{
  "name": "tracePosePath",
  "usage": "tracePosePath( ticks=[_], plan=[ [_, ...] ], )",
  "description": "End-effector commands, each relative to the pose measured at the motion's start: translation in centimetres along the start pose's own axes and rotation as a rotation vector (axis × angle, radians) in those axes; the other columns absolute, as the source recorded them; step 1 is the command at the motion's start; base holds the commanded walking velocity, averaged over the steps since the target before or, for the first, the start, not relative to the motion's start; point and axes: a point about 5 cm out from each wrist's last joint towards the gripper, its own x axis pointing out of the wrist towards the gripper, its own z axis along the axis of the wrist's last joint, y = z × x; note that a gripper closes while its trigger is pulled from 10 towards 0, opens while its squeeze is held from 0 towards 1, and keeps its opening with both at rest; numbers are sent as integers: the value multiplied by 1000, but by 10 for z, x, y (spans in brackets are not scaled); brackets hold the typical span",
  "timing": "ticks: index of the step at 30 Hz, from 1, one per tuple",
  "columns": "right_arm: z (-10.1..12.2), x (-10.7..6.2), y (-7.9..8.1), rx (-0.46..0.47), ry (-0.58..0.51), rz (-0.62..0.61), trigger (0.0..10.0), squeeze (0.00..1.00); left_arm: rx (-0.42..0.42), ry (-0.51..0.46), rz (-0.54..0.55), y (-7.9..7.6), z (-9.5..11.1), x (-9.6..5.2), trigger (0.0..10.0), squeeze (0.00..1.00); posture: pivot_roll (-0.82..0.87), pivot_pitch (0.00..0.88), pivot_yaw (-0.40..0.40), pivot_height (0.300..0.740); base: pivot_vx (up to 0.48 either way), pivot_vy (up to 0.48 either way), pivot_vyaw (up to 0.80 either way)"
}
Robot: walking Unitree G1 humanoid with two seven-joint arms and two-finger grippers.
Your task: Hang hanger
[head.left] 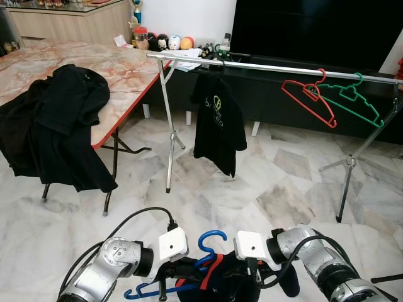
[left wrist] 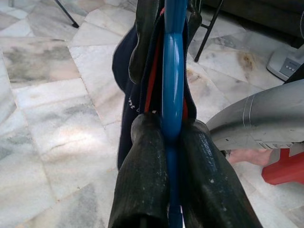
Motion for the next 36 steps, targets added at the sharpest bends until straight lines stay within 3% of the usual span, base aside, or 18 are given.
tracePosePath(
  ticks=[1,24,25,26,36],
  plan=[
    [0,3,1,28,-22,5,0,0,42,-65,55,10,14,-4,10000,0,112,52,-38,740,0,0,0],
    [2,5,1,26,-31,1,0,0,51,-44,131,26,18,-7,10000,0,113,54,-31,740,0,0,0],
    [2,4,1,23,-30,-3,0,0,51,-43,141,27,18,-6,10000,875,111,54,-29,740,0,0,0],
    [2,4,0,26,-31,-11,0,0,49,-45,139,27,18,-6,10000,1000,110,55,-28,740,0,0,0],
    [-4,1,1,32,-9,-48,0,0,48,-35,103,26,18,-5,10000,1000,107,59,-24,740,0,0,0]
  ],
)
